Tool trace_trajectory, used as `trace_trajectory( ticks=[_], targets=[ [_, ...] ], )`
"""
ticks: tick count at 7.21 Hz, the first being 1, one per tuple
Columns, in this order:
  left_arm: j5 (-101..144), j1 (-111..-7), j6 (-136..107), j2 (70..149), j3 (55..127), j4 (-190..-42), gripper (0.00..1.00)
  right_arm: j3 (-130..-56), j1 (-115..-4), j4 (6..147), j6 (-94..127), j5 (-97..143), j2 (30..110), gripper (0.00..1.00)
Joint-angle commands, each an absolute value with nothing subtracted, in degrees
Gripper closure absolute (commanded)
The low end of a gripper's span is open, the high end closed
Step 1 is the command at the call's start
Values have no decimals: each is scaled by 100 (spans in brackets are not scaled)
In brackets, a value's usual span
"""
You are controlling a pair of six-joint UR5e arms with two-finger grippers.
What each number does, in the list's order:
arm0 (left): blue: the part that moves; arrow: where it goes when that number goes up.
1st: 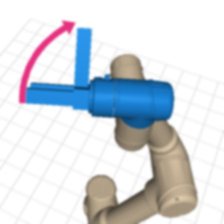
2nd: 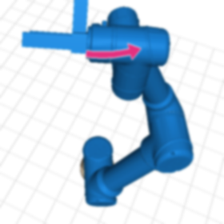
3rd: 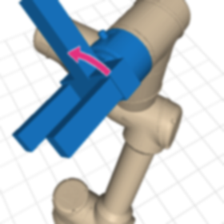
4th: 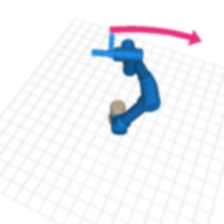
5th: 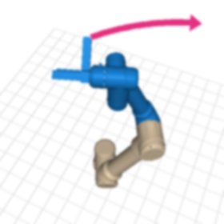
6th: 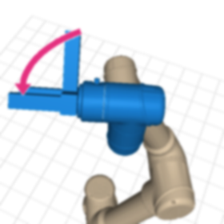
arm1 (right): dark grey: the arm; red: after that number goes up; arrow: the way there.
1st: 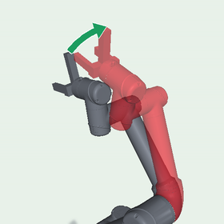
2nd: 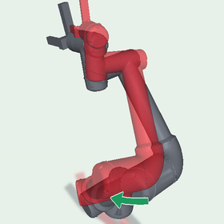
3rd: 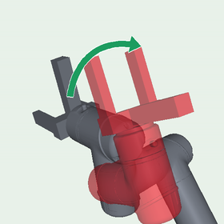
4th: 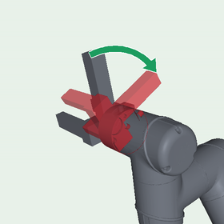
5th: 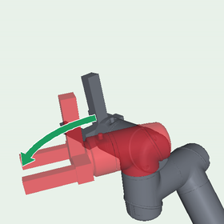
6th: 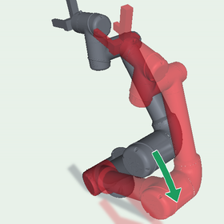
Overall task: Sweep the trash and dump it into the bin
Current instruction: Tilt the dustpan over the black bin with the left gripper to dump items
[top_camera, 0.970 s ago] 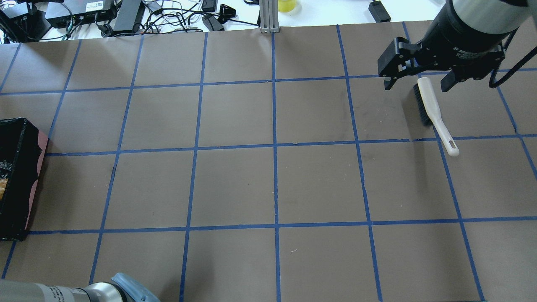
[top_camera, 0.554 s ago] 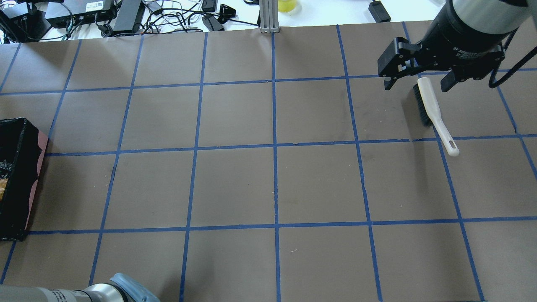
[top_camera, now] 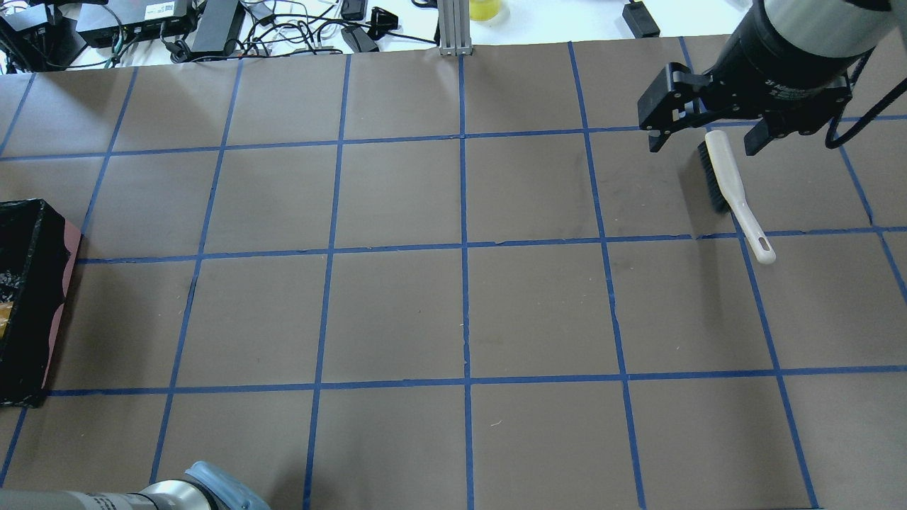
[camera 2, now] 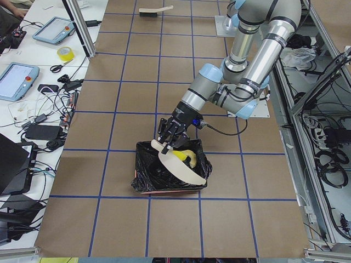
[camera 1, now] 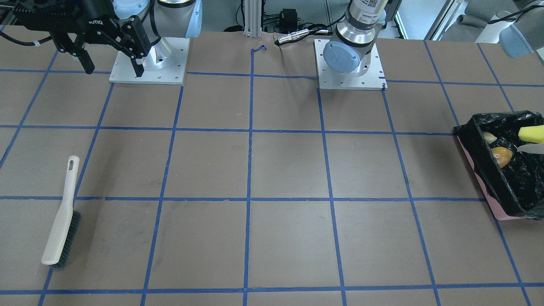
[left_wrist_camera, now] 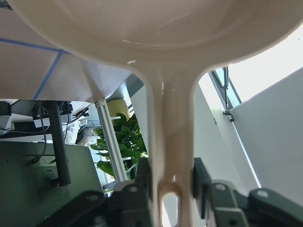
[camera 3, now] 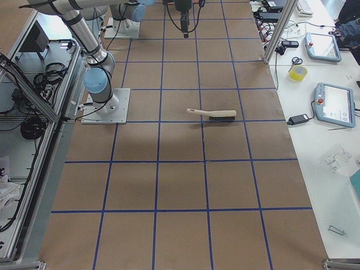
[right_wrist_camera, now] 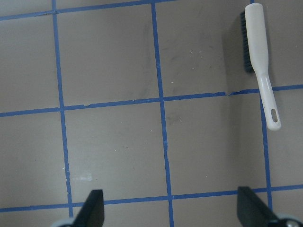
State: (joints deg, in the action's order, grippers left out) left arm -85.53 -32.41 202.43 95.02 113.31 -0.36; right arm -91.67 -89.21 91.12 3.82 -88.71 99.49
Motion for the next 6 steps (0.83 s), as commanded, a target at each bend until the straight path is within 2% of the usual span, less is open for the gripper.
trace_trajectory(
  ticks=[1, 4, 5, 6],
  targets=[
    [-8561, -3130, 20224, 9404, 11451, 209, 100, -9167, -8921, 9105, 360, -8868, 9949, 0],
    [-8534, -3067, 20206, 9343, 11470, -41, 100, -9167, -8921, 9105, 404, -8877, 9949, 0],
    [-8569, -3111, 20197, 9308, 11252, -749, 100, -9167, -8921, 9105, 413, -8877, 9949, 0],
    [-8535, -3137, 20189, 9299, 10719, -1904, 100, -9167, -8921, 9105, 413, -8877, 9949, 0]
  ],
)
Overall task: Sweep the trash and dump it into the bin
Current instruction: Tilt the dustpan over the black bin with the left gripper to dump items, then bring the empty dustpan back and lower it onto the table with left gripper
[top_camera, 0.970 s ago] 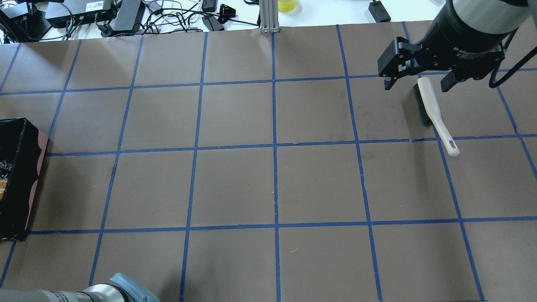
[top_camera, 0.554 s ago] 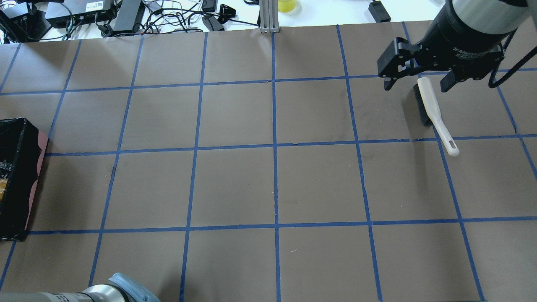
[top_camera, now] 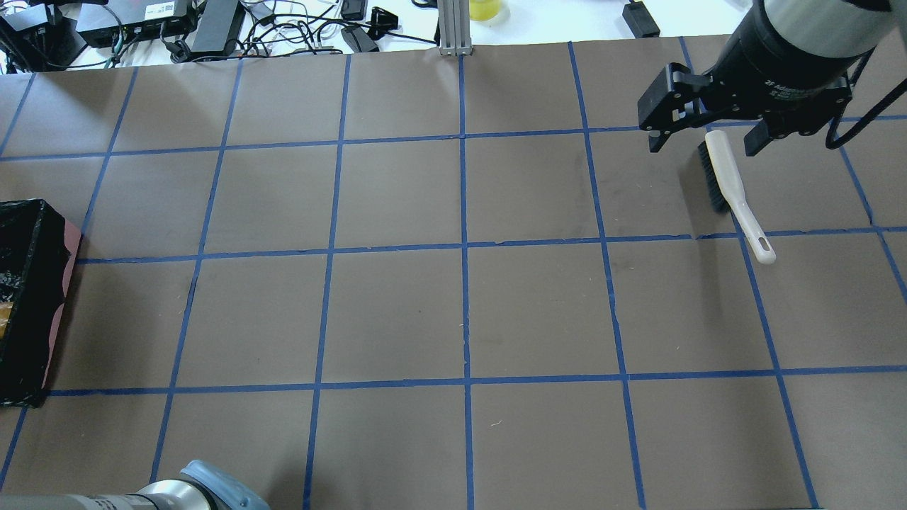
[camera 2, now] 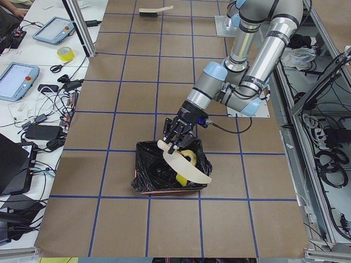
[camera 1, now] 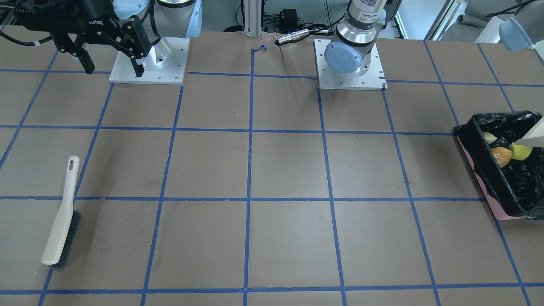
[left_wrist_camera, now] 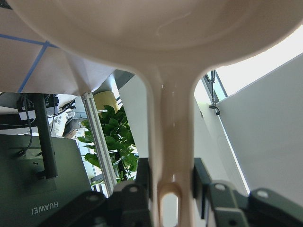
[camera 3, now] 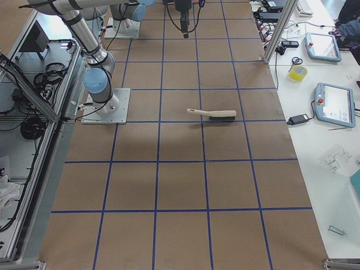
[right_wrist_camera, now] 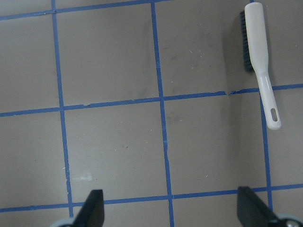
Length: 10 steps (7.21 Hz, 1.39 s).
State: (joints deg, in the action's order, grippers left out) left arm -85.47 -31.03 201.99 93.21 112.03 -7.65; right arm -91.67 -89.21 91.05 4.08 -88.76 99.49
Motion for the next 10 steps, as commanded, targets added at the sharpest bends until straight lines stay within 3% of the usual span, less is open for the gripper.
trace_trajectory(
  ticks=[1, 3, 4, 6, 10],
  targets=[
    [-8525, -3164, 19910, 9412, 9957, -3343, 100, -9167, -8921, 9105, 413, -8868, 9949, 0],
    [-8473, -3460, 18710, 9413, 8969, -6035, 100, -9167, -8921, 9105, 387, -8877, 9949, 0],
    [-8333, -3863, 18112, 9361, 8904, -6525, 100, -9167, -8921, 9097, 413, -8877, 9958, 0],
    [-8297, -4742, 16164, 9447, 8894, -7318, 100, -9167, -8921, 9097, 413, -8886, 9958, 0],
    [-8323, -6405, 13004, 10148, 8869, -7339, 100, -9167, -8921, 9079, 413, -8886, 9949, 0]
  ],
)
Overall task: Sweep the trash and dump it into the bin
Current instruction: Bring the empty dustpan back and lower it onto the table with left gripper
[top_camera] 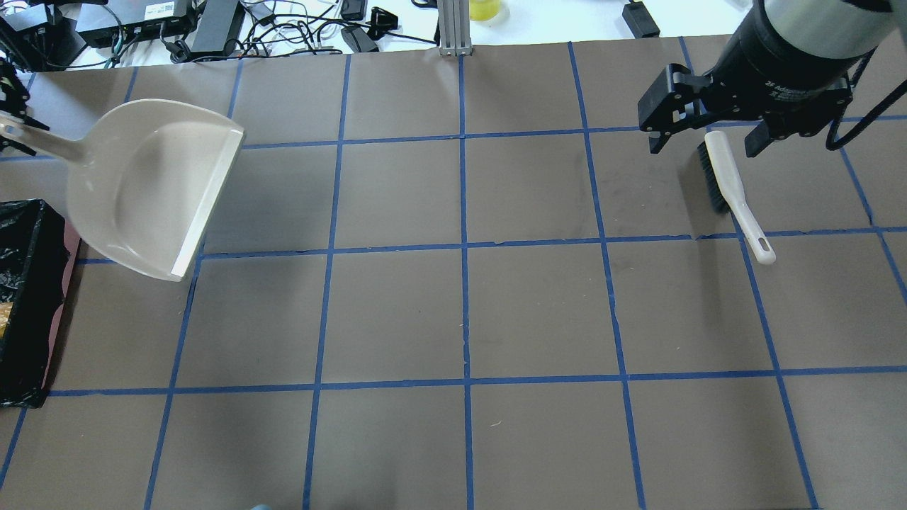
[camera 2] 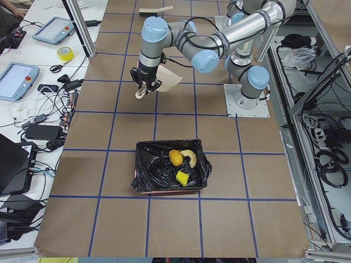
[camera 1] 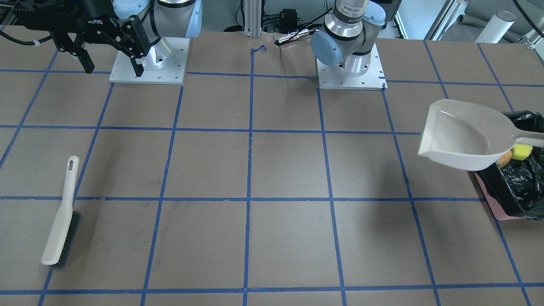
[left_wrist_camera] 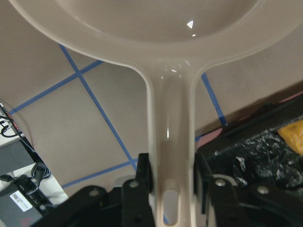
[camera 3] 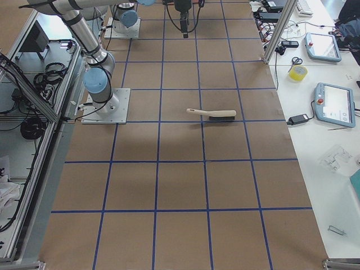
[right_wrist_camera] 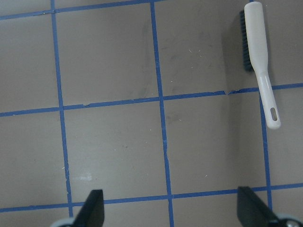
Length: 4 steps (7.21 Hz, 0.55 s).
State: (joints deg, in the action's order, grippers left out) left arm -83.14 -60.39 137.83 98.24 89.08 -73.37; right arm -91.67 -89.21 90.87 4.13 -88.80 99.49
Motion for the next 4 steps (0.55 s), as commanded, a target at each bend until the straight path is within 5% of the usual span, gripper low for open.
trace_trajectory(
  ticks=[1, 4],
  targets=[
    [-8393, -6616, 12712, 10552, 8816, -7321, 100, -9167, -8921, 9070, 413, -8886, 9949, 0],
    [-8760, -7161, 11492, 11615, 7949, -7277, 100, -9167, -8921, 9053, 413, -8886, 9932, 0]
  ],
)
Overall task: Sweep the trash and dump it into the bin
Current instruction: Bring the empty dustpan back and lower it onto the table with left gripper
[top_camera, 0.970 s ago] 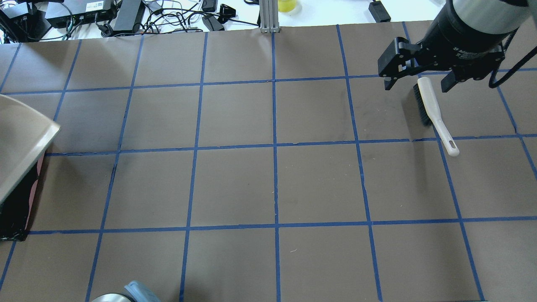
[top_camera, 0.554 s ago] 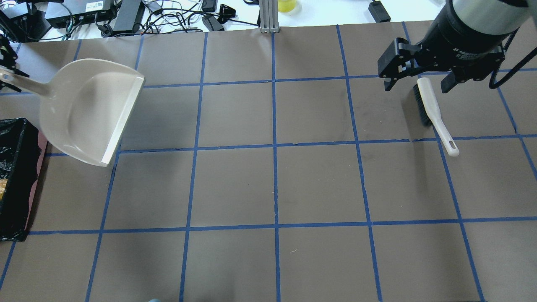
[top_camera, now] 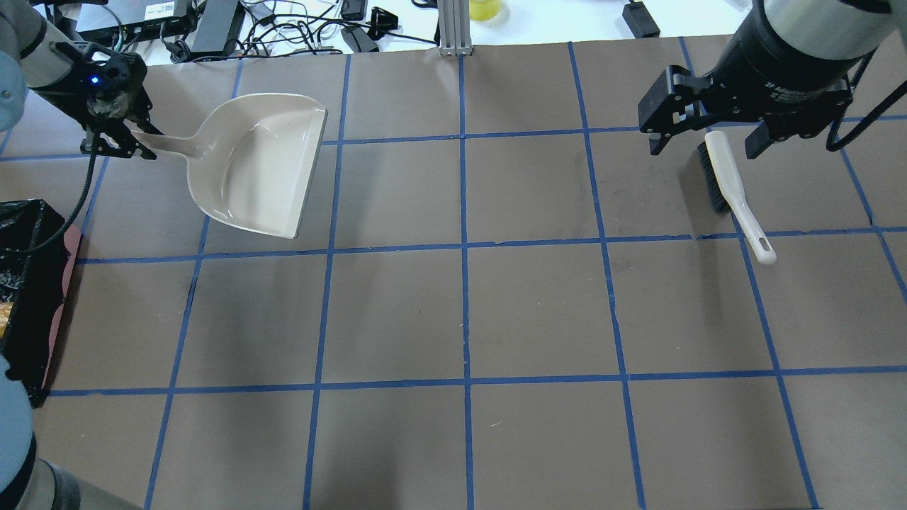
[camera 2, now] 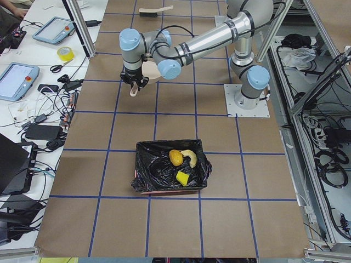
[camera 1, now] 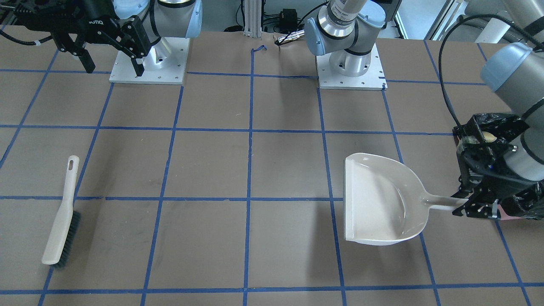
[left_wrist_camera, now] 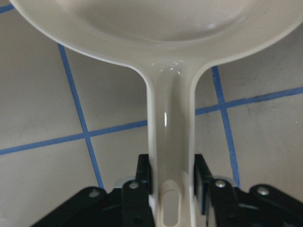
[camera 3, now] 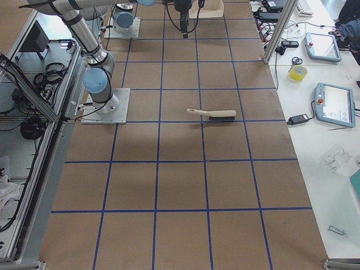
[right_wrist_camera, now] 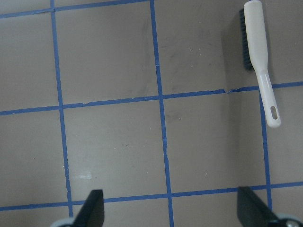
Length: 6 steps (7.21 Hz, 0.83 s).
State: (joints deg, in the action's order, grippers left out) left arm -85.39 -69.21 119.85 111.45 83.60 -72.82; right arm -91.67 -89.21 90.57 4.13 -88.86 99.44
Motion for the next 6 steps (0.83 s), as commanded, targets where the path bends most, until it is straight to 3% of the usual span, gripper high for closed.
trace_trajectory(
  ticks=[1, 6],
  targets=[
    [-9163, -7450, 11174, 11941, 7545, -7295, 100, -9167, -8921, 9061, 413, -8877, 9923, 0],
    [-9404, -7893, 9826, 12471, 7470, -7260, 100, -9167, -8921, 9061, 413, -8877, 9914, 0]
  ],
)
